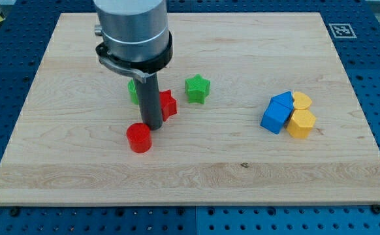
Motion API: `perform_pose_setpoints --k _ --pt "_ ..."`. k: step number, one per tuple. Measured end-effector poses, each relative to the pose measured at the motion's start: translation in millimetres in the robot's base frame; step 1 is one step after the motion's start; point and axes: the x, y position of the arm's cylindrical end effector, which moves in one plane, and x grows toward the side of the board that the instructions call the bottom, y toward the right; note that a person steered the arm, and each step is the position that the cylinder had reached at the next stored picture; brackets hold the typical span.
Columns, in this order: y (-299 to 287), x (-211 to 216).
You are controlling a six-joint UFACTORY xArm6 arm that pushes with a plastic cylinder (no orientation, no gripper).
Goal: Separate the red star from green circle and red circle
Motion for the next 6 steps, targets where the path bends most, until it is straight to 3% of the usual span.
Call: perform_pose_setpoints --k 1,6 --pt "0 14" --pt "-32 -13"
